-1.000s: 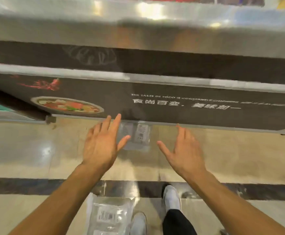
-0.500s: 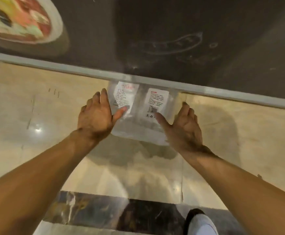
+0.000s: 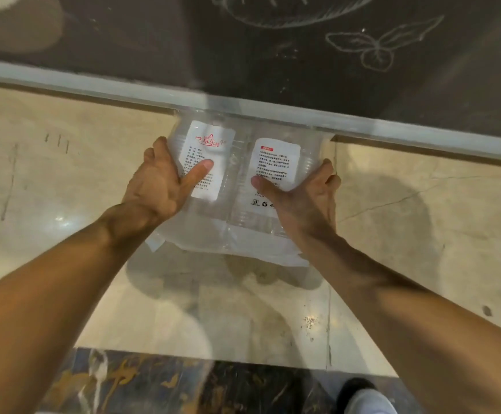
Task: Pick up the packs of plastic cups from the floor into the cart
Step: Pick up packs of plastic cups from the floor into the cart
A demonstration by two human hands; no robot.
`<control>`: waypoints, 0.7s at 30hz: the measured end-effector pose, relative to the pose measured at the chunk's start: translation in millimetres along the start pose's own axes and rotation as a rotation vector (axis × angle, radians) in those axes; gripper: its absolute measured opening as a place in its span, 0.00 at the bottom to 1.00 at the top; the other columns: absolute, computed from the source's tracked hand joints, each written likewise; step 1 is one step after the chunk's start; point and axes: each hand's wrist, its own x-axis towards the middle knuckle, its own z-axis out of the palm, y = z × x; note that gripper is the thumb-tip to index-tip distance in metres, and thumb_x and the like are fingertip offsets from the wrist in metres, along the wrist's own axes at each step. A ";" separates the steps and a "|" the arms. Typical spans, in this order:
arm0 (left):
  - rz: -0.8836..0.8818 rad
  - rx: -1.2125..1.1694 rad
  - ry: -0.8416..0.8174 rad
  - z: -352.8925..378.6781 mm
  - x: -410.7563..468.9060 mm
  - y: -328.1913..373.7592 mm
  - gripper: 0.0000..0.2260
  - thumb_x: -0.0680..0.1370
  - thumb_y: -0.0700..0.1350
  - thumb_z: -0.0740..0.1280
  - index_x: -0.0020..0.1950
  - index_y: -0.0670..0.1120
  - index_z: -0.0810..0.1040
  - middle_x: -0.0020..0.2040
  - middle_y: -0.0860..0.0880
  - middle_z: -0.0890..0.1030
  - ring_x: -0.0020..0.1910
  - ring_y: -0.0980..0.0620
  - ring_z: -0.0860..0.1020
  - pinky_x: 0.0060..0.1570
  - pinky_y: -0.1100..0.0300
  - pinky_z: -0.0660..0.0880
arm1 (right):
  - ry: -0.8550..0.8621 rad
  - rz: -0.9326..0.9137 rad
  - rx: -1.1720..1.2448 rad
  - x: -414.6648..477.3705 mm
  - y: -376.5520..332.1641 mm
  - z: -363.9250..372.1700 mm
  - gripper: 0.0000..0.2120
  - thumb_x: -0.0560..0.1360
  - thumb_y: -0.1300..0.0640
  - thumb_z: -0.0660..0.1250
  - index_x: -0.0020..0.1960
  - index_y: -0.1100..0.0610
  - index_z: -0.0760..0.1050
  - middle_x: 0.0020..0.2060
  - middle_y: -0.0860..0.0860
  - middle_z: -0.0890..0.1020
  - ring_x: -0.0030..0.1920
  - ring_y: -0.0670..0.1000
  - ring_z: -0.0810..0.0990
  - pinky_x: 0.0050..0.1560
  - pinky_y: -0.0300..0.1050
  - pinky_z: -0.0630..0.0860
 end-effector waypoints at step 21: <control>-0.178 -0.351 -0.135 -331.3 -325.2 192.3 0.41 0.71 0.63 0.79 0.74 0.50 0.62 0.59 0.51 0.80 0.47 0.57 0.80 0.40 0.59 0.73 | -0.101 0.025 0.042 -319.1 -181.7 -344.7 0.54 0.63 0.34 0.84 0.78 0.50 0.61 0.69 0.46 0.67 0.66 0.46 0.73 0.68 0.50 0.76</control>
